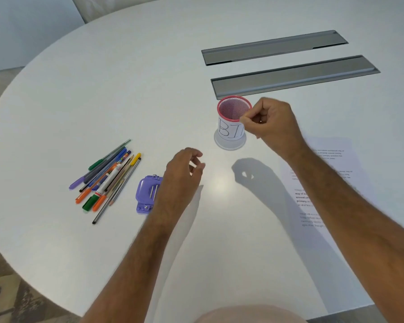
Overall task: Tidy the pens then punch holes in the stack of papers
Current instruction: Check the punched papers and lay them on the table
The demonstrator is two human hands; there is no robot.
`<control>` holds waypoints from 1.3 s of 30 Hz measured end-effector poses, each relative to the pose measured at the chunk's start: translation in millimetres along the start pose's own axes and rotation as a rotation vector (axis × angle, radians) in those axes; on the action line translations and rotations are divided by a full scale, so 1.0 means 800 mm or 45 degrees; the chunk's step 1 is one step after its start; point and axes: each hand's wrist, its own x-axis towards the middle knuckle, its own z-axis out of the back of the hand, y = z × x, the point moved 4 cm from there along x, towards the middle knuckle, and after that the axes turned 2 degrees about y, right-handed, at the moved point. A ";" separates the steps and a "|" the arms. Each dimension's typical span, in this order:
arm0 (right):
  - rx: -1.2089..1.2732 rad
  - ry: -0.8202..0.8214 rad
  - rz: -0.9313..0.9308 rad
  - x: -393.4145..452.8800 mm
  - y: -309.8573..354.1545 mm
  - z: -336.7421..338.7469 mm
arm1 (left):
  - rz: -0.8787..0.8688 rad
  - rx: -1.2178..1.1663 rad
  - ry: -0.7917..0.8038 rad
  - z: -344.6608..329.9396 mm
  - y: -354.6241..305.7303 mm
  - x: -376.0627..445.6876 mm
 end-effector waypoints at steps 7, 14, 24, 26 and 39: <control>-0.222 0.093 0.009 0.057 -0.007 0.009 | -0.235 0.074 -0.024 0.005 -0.040 0.076; -0.627 0.276 0.156 0.088 -0.015 0.001 | -0.340 0.160 0.026 0.000 -0.077 0.154; -0.738 0.318 0.183 0.099 -0.014 0.000 | -0.299 0.201 0.105 -0.022 -0.079 0.197; -0.727 0.292 0.175 0.100 -0.013 0.001 | -0.295 0.214 0.095 -0.023 -0.078 0.198; -0.596 0.200 0.093 0.102 -0.014 0.005 | -0.276 0.206 0.047 -0.018 -0.079 0.199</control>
